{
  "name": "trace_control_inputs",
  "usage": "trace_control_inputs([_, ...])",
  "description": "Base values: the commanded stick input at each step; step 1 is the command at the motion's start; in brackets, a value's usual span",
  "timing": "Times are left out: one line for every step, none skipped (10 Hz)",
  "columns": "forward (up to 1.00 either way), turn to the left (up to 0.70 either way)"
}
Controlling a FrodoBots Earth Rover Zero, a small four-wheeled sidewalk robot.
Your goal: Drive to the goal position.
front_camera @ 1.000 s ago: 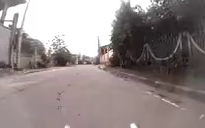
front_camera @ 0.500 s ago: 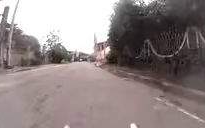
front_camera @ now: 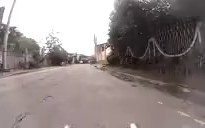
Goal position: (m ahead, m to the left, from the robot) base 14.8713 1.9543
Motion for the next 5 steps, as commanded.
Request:
trace_control_inputs([1.00,0.00])
trace_control_inputs([1.00,0.00])
trace_control_inputs([1.00,0.00])
trace_control_inputs([1.00,0.00])
trace_control_inputs([1.00,0.00])
